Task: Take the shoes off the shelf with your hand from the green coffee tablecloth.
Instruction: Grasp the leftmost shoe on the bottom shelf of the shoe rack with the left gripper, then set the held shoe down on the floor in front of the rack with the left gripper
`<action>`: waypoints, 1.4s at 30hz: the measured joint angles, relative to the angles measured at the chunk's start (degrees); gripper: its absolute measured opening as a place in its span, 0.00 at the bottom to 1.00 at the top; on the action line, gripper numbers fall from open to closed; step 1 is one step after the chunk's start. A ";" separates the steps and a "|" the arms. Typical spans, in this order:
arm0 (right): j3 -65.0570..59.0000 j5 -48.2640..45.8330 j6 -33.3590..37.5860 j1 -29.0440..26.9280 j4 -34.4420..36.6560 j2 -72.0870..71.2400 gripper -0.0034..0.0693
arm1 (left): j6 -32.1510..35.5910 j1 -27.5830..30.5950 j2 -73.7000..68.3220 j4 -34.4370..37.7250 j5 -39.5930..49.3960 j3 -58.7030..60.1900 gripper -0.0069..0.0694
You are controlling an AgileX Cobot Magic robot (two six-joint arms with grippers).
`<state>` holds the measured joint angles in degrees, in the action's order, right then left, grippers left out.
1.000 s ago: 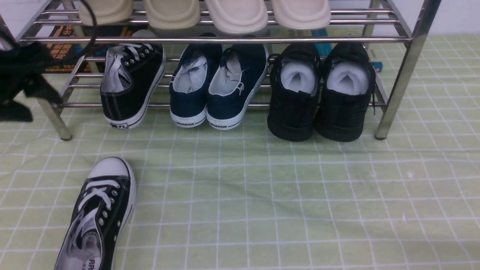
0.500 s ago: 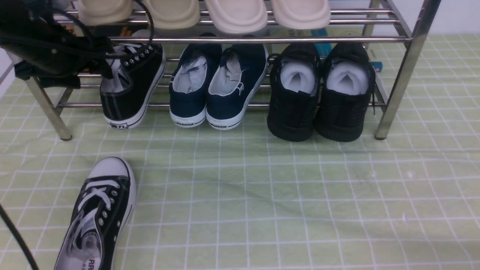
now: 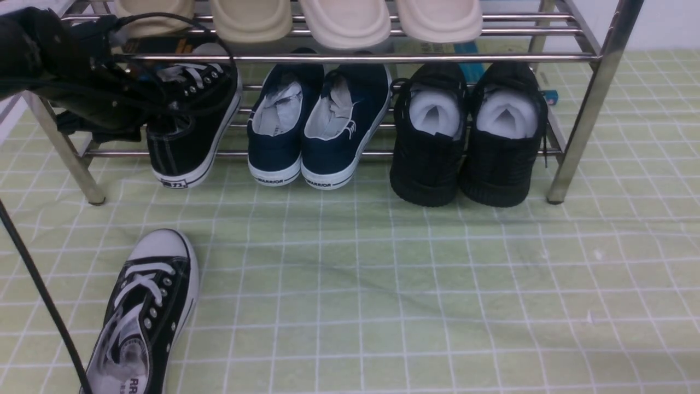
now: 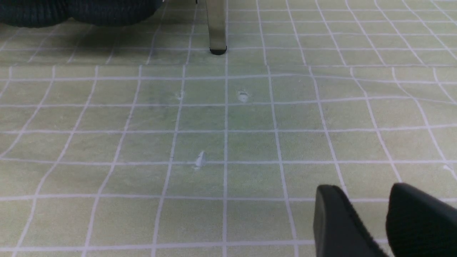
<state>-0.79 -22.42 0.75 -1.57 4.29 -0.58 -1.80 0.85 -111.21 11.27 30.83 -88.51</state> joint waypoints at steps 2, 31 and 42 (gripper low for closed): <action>0.00 0.00 0.00 0.00 0.00 0.00 0.37 | 0.00 0.00 0.00 0.07 0.71 -0.25 0.33; 0.00 0.00 0.00 0.00 0.00 0.00 0.37 | -19.76 -11.26 39.93 -1.75 28.68 27.00 0.10; 0.00 0.00 0.00 0.00 0.00 0.00 0.37 | -38.41 -20.43 43.32 -9.31 10.35 44.10 0.10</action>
<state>-0.79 -22.42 0.75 -1.57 4.29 -0.58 -40.21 -19.57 -67.88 1.96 41.18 -44.41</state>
